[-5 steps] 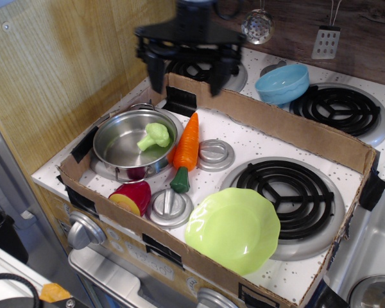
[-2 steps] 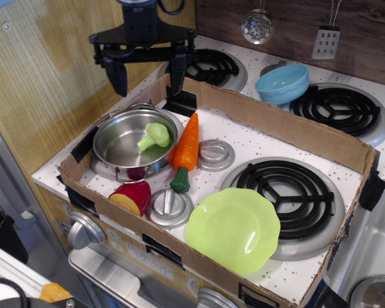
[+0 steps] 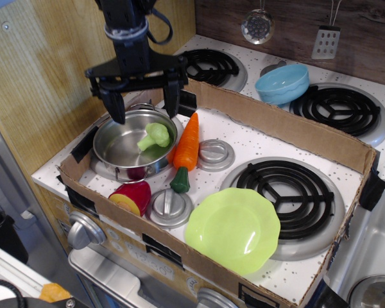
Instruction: Take broccoli out of pan
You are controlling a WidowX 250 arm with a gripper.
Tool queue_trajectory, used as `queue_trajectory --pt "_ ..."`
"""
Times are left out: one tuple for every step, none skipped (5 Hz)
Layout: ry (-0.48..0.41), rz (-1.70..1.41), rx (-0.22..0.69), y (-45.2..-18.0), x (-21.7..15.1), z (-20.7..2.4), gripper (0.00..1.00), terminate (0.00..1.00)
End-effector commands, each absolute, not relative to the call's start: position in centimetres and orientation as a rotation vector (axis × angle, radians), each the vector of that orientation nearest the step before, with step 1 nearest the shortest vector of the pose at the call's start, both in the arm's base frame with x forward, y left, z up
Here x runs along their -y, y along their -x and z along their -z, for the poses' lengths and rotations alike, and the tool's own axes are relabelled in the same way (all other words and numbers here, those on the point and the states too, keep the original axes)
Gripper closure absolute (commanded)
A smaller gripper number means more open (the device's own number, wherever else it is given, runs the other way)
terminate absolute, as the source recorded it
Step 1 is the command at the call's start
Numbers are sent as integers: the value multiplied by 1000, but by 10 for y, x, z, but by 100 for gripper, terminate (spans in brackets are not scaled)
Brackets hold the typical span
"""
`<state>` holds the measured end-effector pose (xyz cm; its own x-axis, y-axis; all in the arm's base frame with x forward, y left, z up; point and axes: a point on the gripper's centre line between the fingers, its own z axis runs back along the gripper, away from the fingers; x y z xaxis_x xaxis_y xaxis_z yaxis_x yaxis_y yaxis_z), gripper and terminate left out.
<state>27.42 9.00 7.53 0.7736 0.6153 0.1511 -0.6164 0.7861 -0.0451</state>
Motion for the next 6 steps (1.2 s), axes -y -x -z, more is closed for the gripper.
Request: queue_trajectory --pt "-30 -659 204 -280 -91 -75 0 0" --pt "-27 -645 241 -285 -89 -66 0 0" --pt "-44 -654 218 -287 -88 -60 0 0" --pt "-44 -664 201 -286 -87 -52 0 0" --pt "-81 -689 178 -286 -87 -51 0 0" --pt "-92 -694 156 -286 -88 -47 0 0"
